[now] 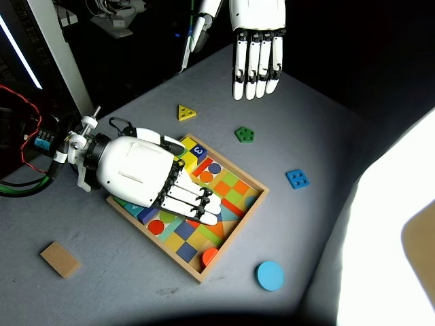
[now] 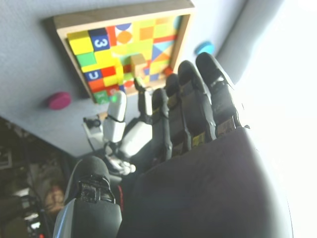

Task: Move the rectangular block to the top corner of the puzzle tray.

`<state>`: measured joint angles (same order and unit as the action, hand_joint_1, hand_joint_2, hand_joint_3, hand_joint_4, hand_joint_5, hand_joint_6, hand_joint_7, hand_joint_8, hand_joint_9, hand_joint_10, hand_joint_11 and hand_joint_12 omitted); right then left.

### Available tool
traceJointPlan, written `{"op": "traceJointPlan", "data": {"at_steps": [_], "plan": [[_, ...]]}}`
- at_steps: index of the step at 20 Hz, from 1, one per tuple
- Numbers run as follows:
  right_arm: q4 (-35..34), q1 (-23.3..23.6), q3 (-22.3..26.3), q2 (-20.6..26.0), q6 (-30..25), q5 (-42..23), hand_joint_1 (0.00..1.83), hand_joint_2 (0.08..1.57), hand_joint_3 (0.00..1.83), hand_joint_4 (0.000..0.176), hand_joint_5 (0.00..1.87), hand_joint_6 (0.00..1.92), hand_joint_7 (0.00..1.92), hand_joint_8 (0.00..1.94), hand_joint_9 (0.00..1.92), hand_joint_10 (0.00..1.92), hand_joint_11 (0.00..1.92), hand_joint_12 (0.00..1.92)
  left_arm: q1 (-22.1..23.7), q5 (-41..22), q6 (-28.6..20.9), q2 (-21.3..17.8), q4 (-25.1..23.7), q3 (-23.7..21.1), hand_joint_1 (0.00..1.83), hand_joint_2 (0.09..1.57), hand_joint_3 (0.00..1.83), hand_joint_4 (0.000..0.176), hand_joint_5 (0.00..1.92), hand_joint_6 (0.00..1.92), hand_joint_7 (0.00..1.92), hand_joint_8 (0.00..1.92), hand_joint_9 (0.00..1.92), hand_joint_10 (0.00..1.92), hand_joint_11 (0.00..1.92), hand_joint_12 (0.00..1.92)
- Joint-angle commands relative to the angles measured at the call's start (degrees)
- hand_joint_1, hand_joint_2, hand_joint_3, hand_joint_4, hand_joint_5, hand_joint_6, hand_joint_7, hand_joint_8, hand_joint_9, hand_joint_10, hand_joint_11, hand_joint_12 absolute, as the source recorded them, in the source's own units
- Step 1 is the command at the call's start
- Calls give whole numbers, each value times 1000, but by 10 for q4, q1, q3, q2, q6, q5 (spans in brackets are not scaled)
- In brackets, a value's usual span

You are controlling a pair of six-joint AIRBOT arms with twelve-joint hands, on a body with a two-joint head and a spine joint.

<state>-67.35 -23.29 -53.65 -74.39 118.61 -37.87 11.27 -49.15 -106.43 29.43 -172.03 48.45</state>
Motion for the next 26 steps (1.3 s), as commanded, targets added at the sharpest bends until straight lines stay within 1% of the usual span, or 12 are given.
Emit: {"op": "traceJointPlan", "data": {"at_steps": [1,5,9,12,13,14,15,17,20,22,23,26], "plan": [[33,7,0,3,-2,-31,10,1173,7,0,866,331,175,13,0,0,0,0,6,47,-2,-1,-5,-1,0,1168,4,11,330,12,318,7,323,4,30,719],[54,5,0,-2,-5,-36,0,1188,13,0,847,329,142,0,0,0,0,0,6,47,-2,-1,-5,-1,0,1178,1,4,316,0,294,0,297,0,0,746],[54,3,-3,-4,-15,-39,0,1187,11,0,844,337,158,6,0,0,0,0,6,47,-2,-1,-5,-1,0,1178,0,6,302,0,309,1,308,1,0,775],[54,0,-14,-13,-17,-40,1,1196,13,0,818,341,75,0,0,0,0,0,6,47,-2,-1,-5,-1,0,1183,1,8,286,1,296,1,302,2,0,741],[54,0,-17,-16,-17,-40,0,1203,4,0,771,393,64,0,0,0,0,0,6,47,-2,-1,-5,-1,0,1183,0,8,298,1,305,1,315,2,0,762],[54,-1,-19,-17,-17,-40,0,1189,0,0,691,468,81,0,0,0,0,0,6,47,-2,-1,-5,-1,0,1183,0,11,311,5,302,0,316,2,0,767],[54,-2,-20,-18,-17,-40,23,1171,0,0,660,476,268,33,0,0,0,0,6,47,-2,-1,-5,-1,0,1184,1,18,320,9,300,0,313,0,2,769],[54,-3,-22,-19,-17,-40,0,1169,0,0,630,461,146,1,0,0,0,0,6,47,-2,-1,-5,-1,0,1186,1,12,338,14,314,6,323,5,10,774],[54,-5,-25,-20,-16,-40,0,1186,2,1,638,396,86,0,0,0,0,0,6,47,-2,-1,-5,-1,0,1182,0,3,364,18,322,8,327,6,17,776],[54,-6,-25,-19,-15,-40,0,1191,2,25,643,382,101,7,0,0,0,0,6,47,-2,-1,-5,-1,0,1189,3,0,330,1,303,0,300,0,0,767],[54,-6,-25,-18,-15,-40,0,1189,2,14,666,390,113,11,0,0,0,0,6,47,-2,-1,-5,-1,0,1189,2,0,326,0,303,1,299,1,0,767],[54,-5,-25,-15,-15,-40,0,1183,0,0,662,388,117,9,0,0,0,0,6,47,-2,-1,-5,-1,0,1197,3,10,302,5,282,5,292,5,0,745]]}}
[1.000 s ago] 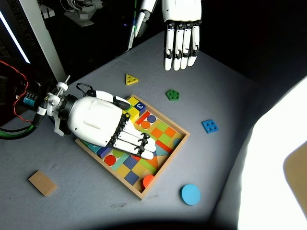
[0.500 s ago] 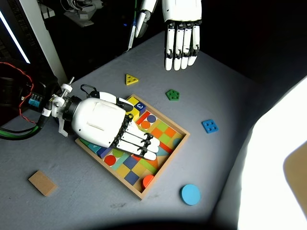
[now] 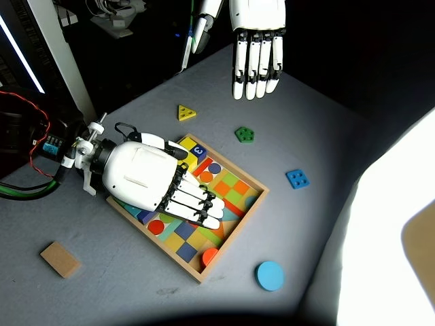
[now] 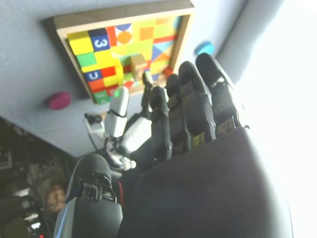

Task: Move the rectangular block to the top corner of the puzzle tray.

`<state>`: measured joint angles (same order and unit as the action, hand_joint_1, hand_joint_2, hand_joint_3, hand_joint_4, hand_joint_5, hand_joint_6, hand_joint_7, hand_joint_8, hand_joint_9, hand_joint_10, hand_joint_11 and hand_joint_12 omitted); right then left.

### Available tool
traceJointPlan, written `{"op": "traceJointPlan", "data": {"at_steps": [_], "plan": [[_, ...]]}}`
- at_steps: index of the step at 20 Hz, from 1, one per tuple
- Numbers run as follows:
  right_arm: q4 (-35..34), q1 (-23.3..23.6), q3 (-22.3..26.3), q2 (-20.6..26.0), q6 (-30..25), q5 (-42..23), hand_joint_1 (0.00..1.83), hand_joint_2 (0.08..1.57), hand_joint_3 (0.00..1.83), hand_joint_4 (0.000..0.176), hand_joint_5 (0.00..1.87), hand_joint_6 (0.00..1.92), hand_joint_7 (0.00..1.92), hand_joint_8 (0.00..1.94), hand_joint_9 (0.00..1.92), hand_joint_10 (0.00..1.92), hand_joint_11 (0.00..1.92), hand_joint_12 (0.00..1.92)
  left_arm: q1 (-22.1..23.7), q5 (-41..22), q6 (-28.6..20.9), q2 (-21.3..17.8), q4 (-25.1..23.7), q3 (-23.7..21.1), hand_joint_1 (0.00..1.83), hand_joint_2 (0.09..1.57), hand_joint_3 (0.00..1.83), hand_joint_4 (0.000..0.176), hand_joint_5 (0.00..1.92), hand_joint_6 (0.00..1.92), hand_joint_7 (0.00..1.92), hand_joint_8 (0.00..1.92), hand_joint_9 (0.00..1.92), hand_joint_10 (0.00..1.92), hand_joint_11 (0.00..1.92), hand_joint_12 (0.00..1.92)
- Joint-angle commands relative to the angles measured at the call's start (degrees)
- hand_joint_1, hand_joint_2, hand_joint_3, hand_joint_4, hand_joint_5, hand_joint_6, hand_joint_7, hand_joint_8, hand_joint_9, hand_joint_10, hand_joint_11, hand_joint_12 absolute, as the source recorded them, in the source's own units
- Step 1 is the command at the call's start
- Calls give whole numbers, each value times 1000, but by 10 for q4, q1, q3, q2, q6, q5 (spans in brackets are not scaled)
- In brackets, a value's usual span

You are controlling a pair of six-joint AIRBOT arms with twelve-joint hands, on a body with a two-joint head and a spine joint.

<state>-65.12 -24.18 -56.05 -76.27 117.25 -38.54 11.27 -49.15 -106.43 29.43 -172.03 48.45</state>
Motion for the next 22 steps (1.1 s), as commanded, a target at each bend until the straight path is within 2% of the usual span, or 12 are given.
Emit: {"op": "traceJointPlan", "data": {"at_steps": [1,4,7,10,12,14,17,20,22], "plan": [[31,3,0,5,-2,-33,0,1187,1,0,656,387,112,6,0,0,0,0,6,47,-2,-1,-5,-1,0,1196,2,15,306,6,288,7,302,9,2,748],[31,3,3,7,-2,-30,0,1192,3,0,660,392,114,5,0,0,0,0,6,47,-2,-1,-5,-1,0,1201,0,5,316,2,299,0,308,0,0,783],[31,3,7,7,-2,-29,0,1200,6,0,675,404,138,13,0,0,0,0,6,47,-2,-1,-5,-1,0,1203,1,12,311,0,303,1,312,3,6,785],[31,0,8,8,-2,-26,0,1199,5,0,681,412,124,5,0,0,0,0,6,47,-2,-1,-5,-1,0,1210,3,6,300,3,296,3,301,2,2,762],[31,-1,8,8,-2,-24,0,1198,4,0,667,409,98,3,0,0,0,0,6,47,-2,-1,-5,-1,0,1203,0,13,332,15,316,10,322,9,19,770],[31,-2,8,8,-2,-23,0,1196,3,0,682,416,102,4,0,0,0,0,6,47,-2,-1,-5,-1,0,1197,0,7,337,13,316,8,320,7,13,772],[31,-3,13,8,-1,-22,0,1200,4,0,688,418,117,9,0,0,0,0,6,47,-2,-1,-5,0,0,1200,0,12,291,0,278,0,293,0,0,757],[31,-5,16,10,1,-22,0,1198,3,0,706,424,101,1,0,0,0,0,6,47,-2,-1,-5,0,0,1199,0,5,298,6,282,4,291,5,0,755],[31,-7,15,11,2,-22,0,1201,3,0,643,397,69,0,0,0,0,0,6,47,-2,-1,-5,0,0,1205,2,6,278,0,277,0,293,4,0,764]]}}
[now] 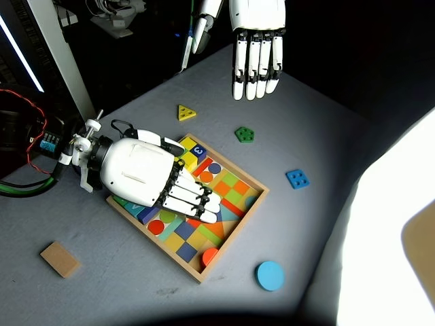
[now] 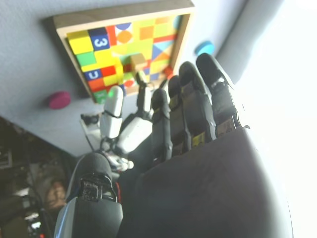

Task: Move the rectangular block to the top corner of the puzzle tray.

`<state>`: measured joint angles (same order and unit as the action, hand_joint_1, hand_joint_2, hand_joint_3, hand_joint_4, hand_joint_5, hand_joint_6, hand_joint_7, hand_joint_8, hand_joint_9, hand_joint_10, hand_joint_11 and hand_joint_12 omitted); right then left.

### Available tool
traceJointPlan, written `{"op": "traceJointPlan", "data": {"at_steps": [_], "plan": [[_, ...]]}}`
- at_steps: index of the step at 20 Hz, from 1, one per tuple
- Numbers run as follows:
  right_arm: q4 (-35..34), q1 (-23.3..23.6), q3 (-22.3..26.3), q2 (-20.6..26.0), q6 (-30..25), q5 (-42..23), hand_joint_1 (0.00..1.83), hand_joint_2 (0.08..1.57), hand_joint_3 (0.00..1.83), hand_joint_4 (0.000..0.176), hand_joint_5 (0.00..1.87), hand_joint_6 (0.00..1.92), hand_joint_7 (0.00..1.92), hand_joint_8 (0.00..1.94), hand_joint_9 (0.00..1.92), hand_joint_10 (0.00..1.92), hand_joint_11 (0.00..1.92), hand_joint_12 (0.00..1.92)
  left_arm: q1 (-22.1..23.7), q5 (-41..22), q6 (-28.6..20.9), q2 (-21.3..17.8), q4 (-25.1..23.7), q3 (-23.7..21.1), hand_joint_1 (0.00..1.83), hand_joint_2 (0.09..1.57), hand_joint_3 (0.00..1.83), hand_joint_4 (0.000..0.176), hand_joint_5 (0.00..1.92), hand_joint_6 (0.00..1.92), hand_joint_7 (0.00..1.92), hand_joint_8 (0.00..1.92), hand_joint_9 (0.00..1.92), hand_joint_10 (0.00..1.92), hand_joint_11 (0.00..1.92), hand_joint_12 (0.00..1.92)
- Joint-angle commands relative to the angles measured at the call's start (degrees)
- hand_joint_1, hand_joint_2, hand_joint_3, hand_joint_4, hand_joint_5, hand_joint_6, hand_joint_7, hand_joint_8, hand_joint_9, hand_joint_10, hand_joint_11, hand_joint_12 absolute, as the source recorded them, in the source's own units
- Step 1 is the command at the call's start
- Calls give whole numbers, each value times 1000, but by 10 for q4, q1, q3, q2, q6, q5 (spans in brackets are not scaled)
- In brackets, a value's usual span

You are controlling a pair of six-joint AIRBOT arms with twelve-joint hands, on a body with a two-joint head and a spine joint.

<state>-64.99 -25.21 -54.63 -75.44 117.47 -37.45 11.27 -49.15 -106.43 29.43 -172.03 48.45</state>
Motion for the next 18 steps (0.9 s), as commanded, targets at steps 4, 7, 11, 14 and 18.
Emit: {"op": "traceJointPlan", "data": {"at_steps": [4,7,11,14,18], "plan": [[30,3,-1,2,2,-33,0,1206,5,0,653,401,76,6,0,0,0,0,6,47,-2,-1,-5,0,0,1200,0,4,289,5,297,8,300,5,0,773],[30,2,-2,2,2,-31,0,1210,6,0,651,397,86,8,0,0,0,0,6,47,-2,-1,-5,0,0,1200,0,0,293,2,285,4,275,2,0,728],[30,2,-4,2,2,-31,0,1214,7,0,637,388,73,0,0,0,0,0,6,47,-2,-1,-5,0,0,1196,0,10,297,0,283,0,301,3,0,773],[30,2,-4,3,3,-31,0,1214,6,0,636,383,72,1,0,0,0,0,6,47,-2,-1,-5,0,0,1200,0,14,289,3,279,4,298,4,0,780],[30,0,-4,4,4,-31,0,1217,6,0,643,384,78,9,0,0,0,0,6,47,-2,-1,-5,0,0,1206,1,9,305,7,292,5,305,4,0,786]]}}
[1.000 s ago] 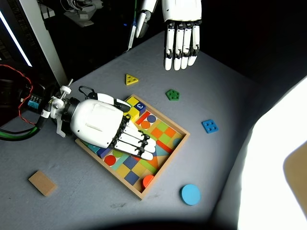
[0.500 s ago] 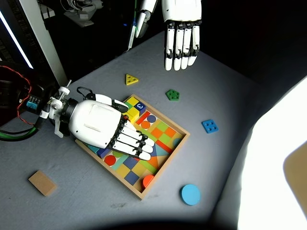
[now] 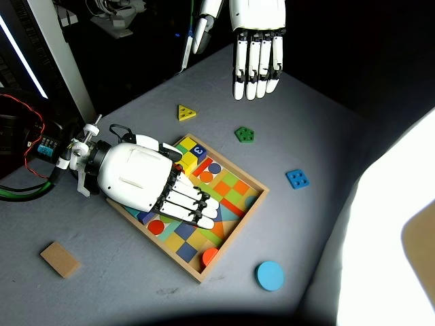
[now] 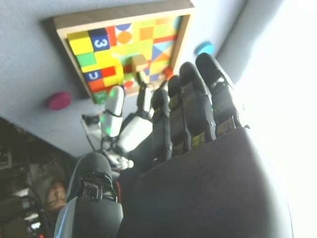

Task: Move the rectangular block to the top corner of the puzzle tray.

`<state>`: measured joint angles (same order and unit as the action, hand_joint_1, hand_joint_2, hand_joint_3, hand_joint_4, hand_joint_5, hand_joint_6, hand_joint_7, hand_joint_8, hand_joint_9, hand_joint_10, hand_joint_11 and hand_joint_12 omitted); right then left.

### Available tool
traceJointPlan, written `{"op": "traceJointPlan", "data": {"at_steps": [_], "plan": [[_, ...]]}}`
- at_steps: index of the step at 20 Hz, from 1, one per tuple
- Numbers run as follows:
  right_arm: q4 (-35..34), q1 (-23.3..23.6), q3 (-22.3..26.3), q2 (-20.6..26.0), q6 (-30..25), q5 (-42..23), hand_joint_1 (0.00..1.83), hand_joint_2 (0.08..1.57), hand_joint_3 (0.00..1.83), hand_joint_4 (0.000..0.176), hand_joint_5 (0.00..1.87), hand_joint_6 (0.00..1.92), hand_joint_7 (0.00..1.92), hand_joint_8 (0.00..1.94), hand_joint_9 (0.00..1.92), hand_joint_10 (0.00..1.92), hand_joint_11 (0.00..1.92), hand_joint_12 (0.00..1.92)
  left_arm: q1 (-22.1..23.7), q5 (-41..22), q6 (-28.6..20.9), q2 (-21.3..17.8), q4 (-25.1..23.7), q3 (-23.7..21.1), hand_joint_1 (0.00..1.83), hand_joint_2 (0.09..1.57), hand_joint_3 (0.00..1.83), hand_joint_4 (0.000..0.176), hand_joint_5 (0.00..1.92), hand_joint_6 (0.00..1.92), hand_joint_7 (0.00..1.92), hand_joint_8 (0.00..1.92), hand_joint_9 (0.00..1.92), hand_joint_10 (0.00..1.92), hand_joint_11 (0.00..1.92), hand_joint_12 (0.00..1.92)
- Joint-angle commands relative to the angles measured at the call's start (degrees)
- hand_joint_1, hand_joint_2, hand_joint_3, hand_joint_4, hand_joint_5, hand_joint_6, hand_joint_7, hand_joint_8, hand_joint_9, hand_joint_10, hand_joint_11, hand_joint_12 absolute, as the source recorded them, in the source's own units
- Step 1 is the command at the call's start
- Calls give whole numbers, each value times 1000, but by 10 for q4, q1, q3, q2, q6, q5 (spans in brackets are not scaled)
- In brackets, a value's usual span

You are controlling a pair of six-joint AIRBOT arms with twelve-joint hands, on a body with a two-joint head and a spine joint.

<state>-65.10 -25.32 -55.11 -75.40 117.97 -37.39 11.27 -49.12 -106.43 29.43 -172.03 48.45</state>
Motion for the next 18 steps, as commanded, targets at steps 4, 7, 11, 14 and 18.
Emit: {"op": "traceJointPlan", "data": {"at_steps": [4,7,11,14,18], "plan": [[31,-3,1,4,-1,-28,0,1217,5,0,634,381,70,4,0,0,0,0,6,47,-2,-1,-5,0,0,1209,0,7,288,2,287,2,290,5,0,762],[31,-5,1,6,-1,-24,0,1214,3,0,636,382,68,2,0,0,0,0,6,47,-2,-1,-5,0,0,1206,0,16,295,4,294,4,296,6,0,769],[28,-10,1,15,-1,-13,0,1215,3,0,611,371,74,4,0,0,0,0,6,47,-2,-1,-5,0,9,1215,1,5,310,4,286,2,284,2,0,760],[28,-11,1,25,-1,-10,0,1217,4,0,631,382,82,6,0,0,0,0,6,47,-2,-1,-5,-1,0,1205,0,6,290,0,271,0,278,1,0,755],[28,-14,-12,32,-3,-1,0,1218,3,0,593,367,87,7,0,0,0,0,6,46,-2,-1,-5,-1,0,1209,0,10,271,0,275,1,271,2,0,728]]}}
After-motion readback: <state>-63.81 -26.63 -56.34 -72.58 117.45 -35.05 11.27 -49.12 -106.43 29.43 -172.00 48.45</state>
